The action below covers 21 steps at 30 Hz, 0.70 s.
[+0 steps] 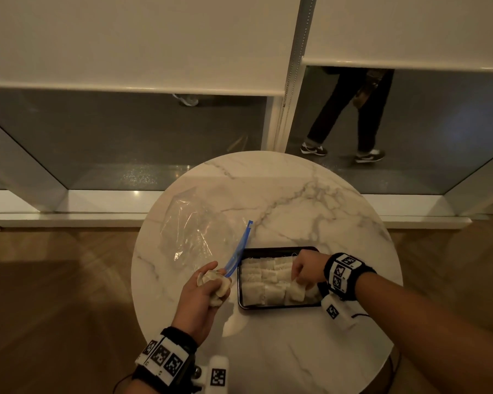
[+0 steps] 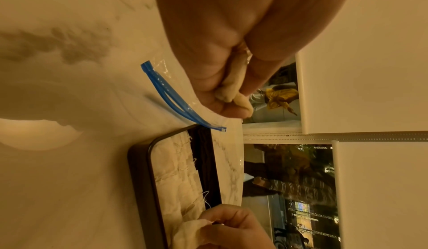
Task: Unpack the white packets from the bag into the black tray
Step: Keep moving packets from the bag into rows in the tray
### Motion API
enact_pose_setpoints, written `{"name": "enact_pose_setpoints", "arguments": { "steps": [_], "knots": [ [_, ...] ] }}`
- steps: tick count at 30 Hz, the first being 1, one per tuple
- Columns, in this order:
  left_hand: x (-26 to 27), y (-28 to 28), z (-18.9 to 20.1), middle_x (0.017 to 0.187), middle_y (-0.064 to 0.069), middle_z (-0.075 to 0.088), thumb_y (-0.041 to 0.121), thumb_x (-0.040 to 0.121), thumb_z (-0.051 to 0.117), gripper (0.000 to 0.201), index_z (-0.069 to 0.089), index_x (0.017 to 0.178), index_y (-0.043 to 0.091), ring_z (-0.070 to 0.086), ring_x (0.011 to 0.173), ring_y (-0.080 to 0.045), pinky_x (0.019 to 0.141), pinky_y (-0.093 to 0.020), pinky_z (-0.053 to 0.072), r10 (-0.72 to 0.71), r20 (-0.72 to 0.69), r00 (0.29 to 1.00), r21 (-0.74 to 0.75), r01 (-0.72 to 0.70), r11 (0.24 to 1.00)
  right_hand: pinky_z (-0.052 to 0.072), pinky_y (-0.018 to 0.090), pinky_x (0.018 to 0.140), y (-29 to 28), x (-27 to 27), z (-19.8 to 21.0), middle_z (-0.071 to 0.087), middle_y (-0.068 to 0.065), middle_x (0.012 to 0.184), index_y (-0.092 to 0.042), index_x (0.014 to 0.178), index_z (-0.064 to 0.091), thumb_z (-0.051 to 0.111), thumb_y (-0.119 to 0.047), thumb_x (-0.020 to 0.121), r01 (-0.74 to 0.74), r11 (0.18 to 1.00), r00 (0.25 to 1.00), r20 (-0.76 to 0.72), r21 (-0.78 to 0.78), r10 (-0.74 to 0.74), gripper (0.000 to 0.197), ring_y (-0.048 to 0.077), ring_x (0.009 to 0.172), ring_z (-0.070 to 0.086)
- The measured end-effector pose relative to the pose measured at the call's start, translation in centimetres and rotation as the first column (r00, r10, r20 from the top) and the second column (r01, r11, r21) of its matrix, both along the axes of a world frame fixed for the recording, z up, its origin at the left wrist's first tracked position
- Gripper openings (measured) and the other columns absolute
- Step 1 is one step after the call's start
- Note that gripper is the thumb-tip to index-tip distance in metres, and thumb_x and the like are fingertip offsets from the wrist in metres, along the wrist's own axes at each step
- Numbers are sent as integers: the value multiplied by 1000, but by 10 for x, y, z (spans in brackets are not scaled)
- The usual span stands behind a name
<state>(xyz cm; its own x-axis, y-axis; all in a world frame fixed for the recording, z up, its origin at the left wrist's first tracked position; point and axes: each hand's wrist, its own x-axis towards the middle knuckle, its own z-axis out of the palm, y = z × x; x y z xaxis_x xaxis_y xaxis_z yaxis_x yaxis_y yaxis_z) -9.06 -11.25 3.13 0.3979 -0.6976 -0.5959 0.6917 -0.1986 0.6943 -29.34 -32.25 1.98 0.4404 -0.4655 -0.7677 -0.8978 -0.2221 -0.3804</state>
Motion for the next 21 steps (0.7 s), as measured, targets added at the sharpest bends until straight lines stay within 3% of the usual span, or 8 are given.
{"name": "enact_pose_setpoints", "arguments": {
  "steps": [2, 4, 9, 12, 14, 18, 21],
  "knots": [
    [0, 0, -1, 122, -22, 61, -11, 94, 47, 42, 53, 131, 7, 63, 104, -29, 73, -31, 54, 8, -4, 1000, 2, -8, 1000, 62, 34, 72, -2, 5, -3, 67, 4, 77, -20, 70, 71, 67, -5, 83, -60, 998, 997, -57, 21, 61, 21, 20, 75, 68],
    [0, 0, -1, 122, -22, 61, -12, 94, 47, 43, 53, 132, 7, 63, 102, -29, 75, -33, 54, 7, -4, 1000, 1, -7, 1000, 60, 27, 64, -2, 10, -5, 66, 1, 75, -23, 70, 71, 65, -9, 84, -115, 992, 987, -107, 43, 119, 21, 15, 68, 66],
    [0, 1, 2, 117, -19, 62, -12, 94, 47, 41, 54, 129, 7, 62, 97, -29, 74, -34, 52, 2, 5, 1000, -6, -2, 1000, 50, 22, 59, 2, 18, -7, 60, -7, 73, -18, 89, 69, 61, -15, 87, -268, 962, 941, -201, 46, 271, 10, 7, 66, 55],
    [1, 1, 5, 117, -19, 61, -11, 94, 47, 39, 55, 126, 9, 61, 94, -28, 74, -35, 51, -1, 7, 1000, -20, 1, 1000, 50, 26, 76, 2, 20, -14, 68, 3, 99, -11, 111, 71, 58, -18, 90, -325, 946, 919, -235, 1, 316, 25, 14, 84, 56],
    [1, 0, 5, 117, -19, 61, -11, 94, 47, 39, 55, 126, 9, 61, 95, -29, 75, -35, 51, -3, 9, 1000, -26, 4, 1000, 46, 25, 80, 2, 21, -15, 63, 3, 102, -9, 118, 68, 54, -17, 93, -342, 939, 916, -229, -24, 328, 30, 14, 89, 53],
    [-1, -2, 4, 117, -20, 60, -11, 94, 47, 38, 56, 125, 9, 61, 93, -30, 77, -37, 50, 1, 3, 1000, -22, 0, 1000, 48, 26, 84, 1, 21, -22, 67, 3, 117, -15, 117, 70, 58, -15, 91, -340, 939, 922, -214, -43, 324, 29, 15, 91, 56],
    [-2, -3, 3, 116, -20, 60, -12, 94, 47, 37, 57, 123, 9, 60, 94, -30, 77, -37, 50, -5, 9, 1000, -21, 5, 1000, 50, 27, 90, -1, 20, -27, 68, 1, 119, -19, 112, 72, 66, -13, 86, -338, 939, 926, -201, -60, 320, 28, 18, 102, 62]
  ]
}}
